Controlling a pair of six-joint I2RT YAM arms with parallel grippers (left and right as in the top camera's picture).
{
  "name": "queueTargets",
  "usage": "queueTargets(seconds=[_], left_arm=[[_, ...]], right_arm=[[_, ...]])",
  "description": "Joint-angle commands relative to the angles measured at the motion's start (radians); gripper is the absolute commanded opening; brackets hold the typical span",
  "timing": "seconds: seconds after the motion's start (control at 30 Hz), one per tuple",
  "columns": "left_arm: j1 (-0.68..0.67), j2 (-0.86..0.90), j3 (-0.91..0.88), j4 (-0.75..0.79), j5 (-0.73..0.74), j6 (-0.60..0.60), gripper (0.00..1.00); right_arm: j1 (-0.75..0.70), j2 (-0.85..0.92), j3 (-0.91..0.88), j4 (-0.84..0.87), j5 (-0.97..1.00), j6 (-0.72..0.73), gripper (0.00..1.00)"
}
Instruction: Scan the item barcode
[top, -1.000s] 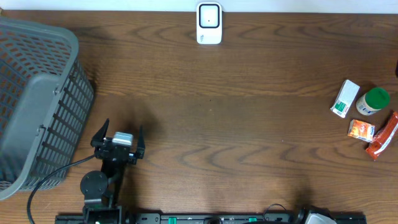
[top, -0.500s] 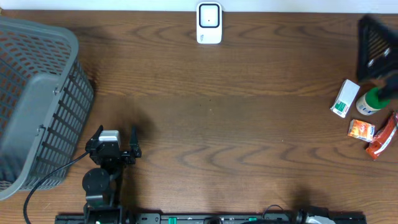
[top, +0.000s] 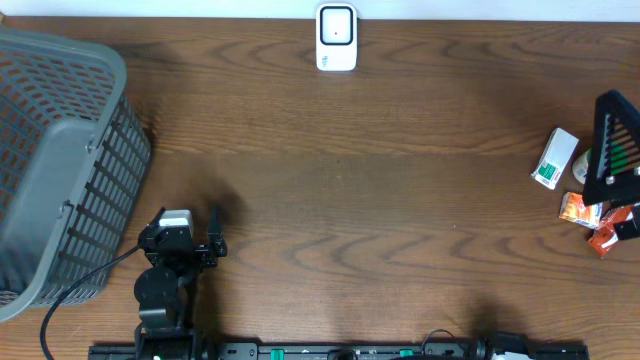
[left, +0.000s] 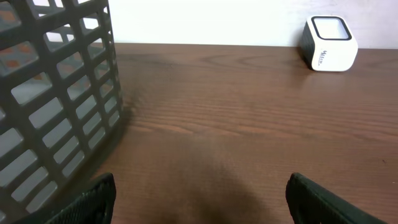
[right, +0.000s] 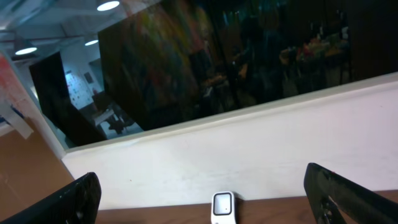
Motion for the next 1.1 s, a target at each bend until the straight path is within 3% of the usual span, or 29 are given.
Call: queueTargets(seconds=[0.0,0.3,0.7,1.07], left_arm=[[0.004,0.002,-0.007,-0.045,0.002,-0.008,0.87],[0.005,-0.146,-0.007,-0.045,0.002,-0.008,0.86],[0.004,-0.148,-0.007,-0.047,0.002,-0.008,0.86],[0.004,-0.148,-0.007,-0.047,0.002,-0.008,0.86]], right_arm=[[0.011,-0.001,-0.004,-0.01,0.013,-0.021,0.99],[0.011,-0.147,-0.103,0.028,0.013,-0.036,0.99],[0.011,-0.282,-0.154,0.074,0.008,-0.034,0.99],[0.01,-0.564,-0.242,0.11,0.006,-0.088,0.99]])
